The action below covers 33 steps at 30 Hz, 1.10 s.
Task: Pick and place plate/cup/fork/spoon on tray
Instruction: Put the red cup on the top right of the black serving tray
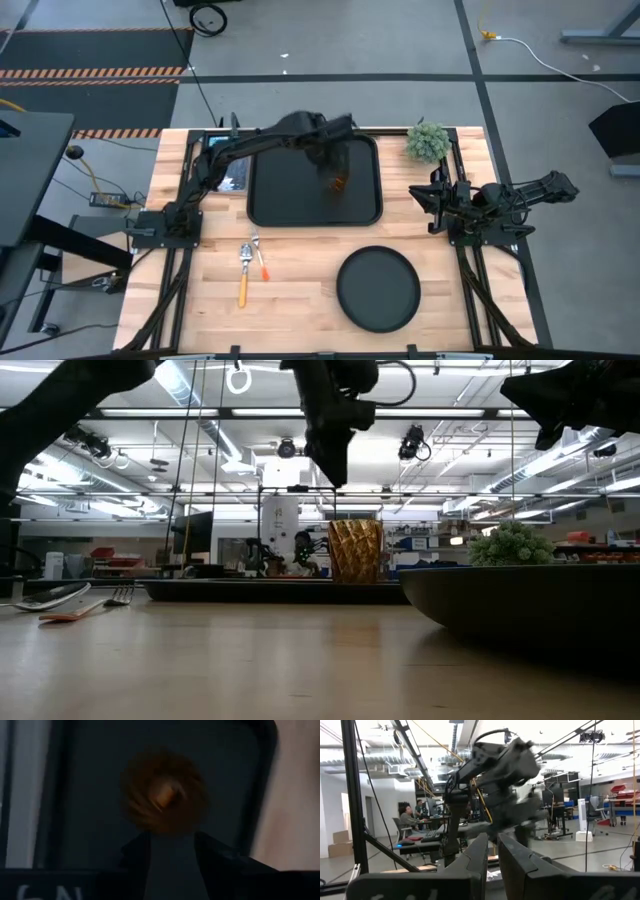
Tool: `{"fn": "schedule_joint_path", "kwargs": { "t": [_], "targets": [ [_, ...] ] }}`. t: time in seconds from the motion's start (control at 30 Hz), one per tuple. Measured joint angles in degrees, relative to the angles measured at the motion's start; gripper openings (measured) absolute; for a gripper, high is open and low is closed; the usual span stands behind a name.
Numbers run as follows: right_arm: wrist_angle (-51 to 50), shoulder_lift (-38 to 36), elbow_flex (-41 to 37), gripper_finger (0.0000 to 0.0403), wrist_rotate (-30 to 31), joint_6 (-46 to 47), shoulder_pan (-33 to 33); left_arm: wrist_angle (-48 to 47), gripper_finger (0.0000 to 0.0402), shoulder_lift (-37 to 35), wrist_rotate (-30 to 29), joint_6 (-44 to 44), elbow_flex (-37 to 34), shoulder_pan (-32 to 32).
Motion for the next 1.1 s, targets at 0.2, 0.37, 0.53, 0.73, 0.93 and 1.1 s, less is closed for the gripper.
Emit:
{"fn": "schedule_joint_path", "kwargs": {
  "t": [0.2, 0.37, 0.53, 0.73, 0.93, 1.1],
  "targets": [
    [0.6, 0.0, 0.0, 0.005, 0.0, 0.1, 0.0, -3.2, 0.0162, 0.4, 0.0, 2.8, -6.2, -6.2],
    [0.6, 0.0, 0.0, 0.005, 0.0, 0.7, 0.0, 3.5, 0.0162, 0.5, -6.6, 8.3, -16.1, -10.9],
    [0.6, 0.0, 0.0, 0.005, 0.0, 0.7, 0.0, 11.4, 0.0155, 0.5, -15.3, 13.1, -25.2, -13.6],
    [0.6, 0.0, 0.0, 0.005, 0.0, 0.7, 0.0, 18.9, 0.0124, 0.5, -29.3, 19.7, -31.9, -14.9],
    [0.5, 0.0, 0.0, 0.005, 0.0, 0.7, 0.0, 26.1, 0.0089, 0.5, -27.9, 25.1, -34.7, -15.0],
    [0.5, 0.0, 0.0, 0.005, 0.0, 0.6, 0.0, 30.6, 0.0065, 0.5, -28.8, 28.2, -34.9, -14.7]
  ]
}}
